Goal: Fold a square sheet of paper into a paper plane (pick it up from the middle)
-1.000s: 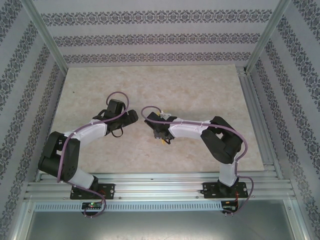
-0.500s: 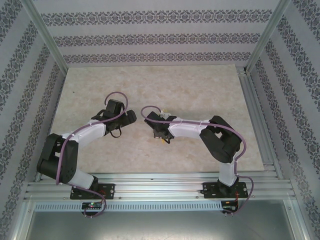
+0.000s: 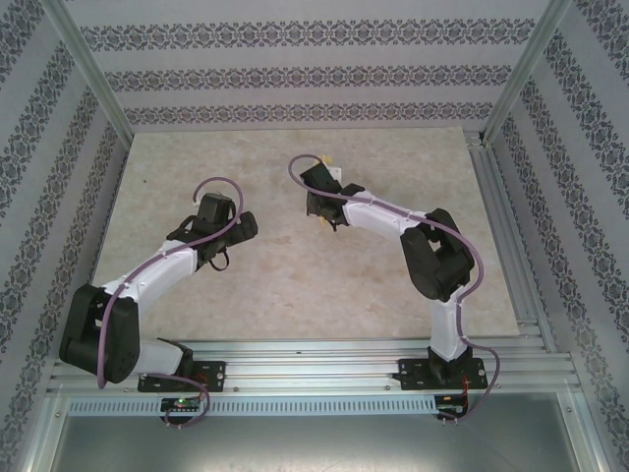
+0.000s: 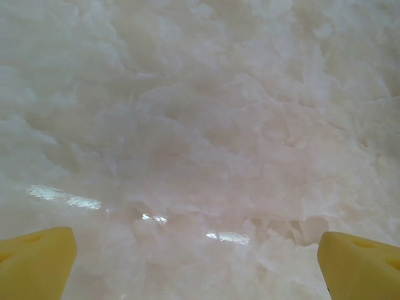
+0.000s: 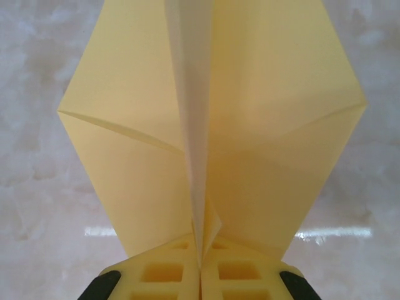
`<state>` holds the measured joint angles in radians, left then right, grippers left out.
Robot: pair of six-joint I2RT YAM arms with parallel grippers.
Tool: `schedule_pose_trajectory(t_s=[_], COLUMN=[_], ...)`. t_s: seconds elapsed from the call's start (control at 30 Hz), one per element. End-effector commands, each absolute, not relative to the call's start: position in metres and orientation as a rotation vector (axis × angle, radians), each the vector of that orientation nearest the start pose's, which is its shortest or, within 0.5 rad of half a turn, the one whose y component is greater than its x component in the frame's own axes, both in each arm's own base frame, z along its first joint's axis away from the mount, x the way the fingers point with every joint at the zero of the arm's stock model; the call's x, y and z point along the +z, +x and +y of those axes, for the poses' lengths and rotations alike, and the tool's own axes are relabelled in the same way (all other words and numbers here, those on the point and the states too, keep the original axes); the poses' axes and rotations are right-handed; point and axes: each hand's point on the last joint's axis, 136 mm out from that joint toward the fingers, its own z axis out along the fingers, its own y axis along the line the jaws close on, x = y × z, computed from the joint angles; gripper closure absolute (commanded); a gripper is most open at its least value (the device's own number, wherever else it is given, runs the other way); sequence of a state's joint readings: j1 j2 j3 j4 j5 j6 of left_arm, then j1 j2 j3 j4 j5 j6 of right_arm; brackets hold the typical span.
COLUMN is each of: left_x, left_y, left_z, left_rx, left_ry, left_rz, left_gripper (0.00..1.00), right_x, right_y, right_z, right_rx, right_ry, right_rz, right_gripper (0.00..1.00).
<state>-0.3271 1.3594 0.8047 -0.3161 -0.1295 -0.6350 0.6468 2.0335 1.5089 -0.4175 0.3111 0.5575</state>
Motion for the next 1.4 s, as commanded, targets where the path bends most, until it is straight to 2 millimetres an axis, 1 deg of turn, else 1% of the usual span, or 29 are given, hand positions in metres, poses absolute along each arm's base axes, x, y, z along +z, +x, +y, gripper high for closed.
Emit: schedule_pose_trajectory(t_s=[0.0, 0.13, 0.2, 0.3, 0.4, 0.5, 0.57, 0.63, 0.67, 0.73, 0.83, 0.87, 0.93, 1.0, 1.03, 1.07, 1.13, 1.2, 1.27, 1.33, 1.37], left_x=[0.105, 0.105, 0.106, 0.107, 0.108, 0.11, 0.113, 0.117, 0.12, 0.127, 0.142, 0.148, 0.161, 0.173, 0.178, 0.185, 0.195, 0.205, 0.211, 0.215, 0.215], left_y=[0.344, 0.344, 0.344, 0.344, 0.345, 0.347, 0.348, 0.351, 0.353, 0.357, 0.363, 0.365, 0.369, 0.372, 0.373, 0.374, 0.374, 0.375, 0.375, 0.374, 0.372], left_z=[-0.082, -0.083, -0.083, -0.084, -0.083, -0.084, -0.085, -0.085, -0.085, -0.085, -0.083, -0.082, -0.079, -0.074, -0.071, -0.069, -0.062, -0.058, -0.051, -0.041, -0.034], left_rx=[-0.208, -0.213, -0.214, -0.217, -0.211, -0.21, -0.211, -0.213, -0.212, -0.206, -0.187, -0.178, -0.16, -0.128, -0.112, -0.093, -0.055, -0.025, 0.009, 0.062, 0.099], left_ry=[-0.432, -0.429, -0.428, -0.423, -0.422, -0.417, -0.416, -0.415, -0.414, -0.409, -0.401, -0.399, -0.391, -0.38, -0.373, -0.363, -0.348, -0.311, -0.293, -0.297, -0.307], left_rz=[2.42, 2.426, 2.425, 2.427, 2.426, 2.426, 2.422, 2.415, 2.406, 2.394, 2.366, 2.352, 2.32, 2.284, 2.267, 2.244, 2.202, 2.147, 2.098, 2.045, 2.02], left_gripper=[0.0, 0.0, 0.0, 0.0, 0.0, 0.0, 0.0, 0.0, 0.0, 0.0, 0.0, 0.0, 0.0, 0.0, 0.0, 0.0, 0.0, 0.0, 0.0, 0.0, 0.0], right_x=[0.075, 0.061, 0.051, 0.041, 0.035, 0.029, 0.03, 0.034, 0.041, 0.061, 0.107, 0.124, 0.155, 0.187, 0.197, 0.202, 0.219, 0.232, 0.243, 0.247, 0.248], right_y=[0.457, 0.463, 0.465, 0.467, 0.467, 0.465, 0.465, 0.464, 0.463, 0.463, 0.461, 0.459, 0.454, 0.446, 0.442, 0.438, 0.43, 0.421, 0.411, 0.4, 0.395], right_z=[0.282, 0.293, 0.295, 0.296, 0.296, 0.297, 0.299, 0.299, 0.3, 0.3, 0.298, 0.296, 0.286, 0.272, 0.263, 0.25, 0.224, 0.19, 0.157, 0.124, 0.108], right_rx=[0.139, 0.169, 0.161, 0.153, 0.152, 0.145, 0.148, 0.147, 0.15, 0.167, 0.204, 0.218, 0.229, 0.228, 0.213, 0.187, 0.144, 0.069, -0.003, -0.074, -0.105], right_ry=[-0.078, -0.115, -0.119, -0.111, -0.1, -0.095, -0.102, -0.098, -0.098, -0.092, -0.075, -0.068, -0.041, -0.009, 0.01, 0.031, 0.076, 0.121, 0.16, 0.197, 0.217], right_rz=[2.463, 2.481, 2.496, 2.512, 2.526, 2.549, 2.559, 2.557, 2.555, 2.53, 2.464, 2.439, 2.387, 2.321, 2.292, 2.272, 2.206, 2.134, 2.06, 1.999, 1.971], right_gripper=[0.93, 0.92, 0.92, 0.91, 0.9, 0.86, 0.83, 0.82, 0.82, 0.79, 0.7, 0.66, 0.56, 0.47, 0.43, 0.38, 0.3, 0.21, 0.12, 0.02, 0.02])
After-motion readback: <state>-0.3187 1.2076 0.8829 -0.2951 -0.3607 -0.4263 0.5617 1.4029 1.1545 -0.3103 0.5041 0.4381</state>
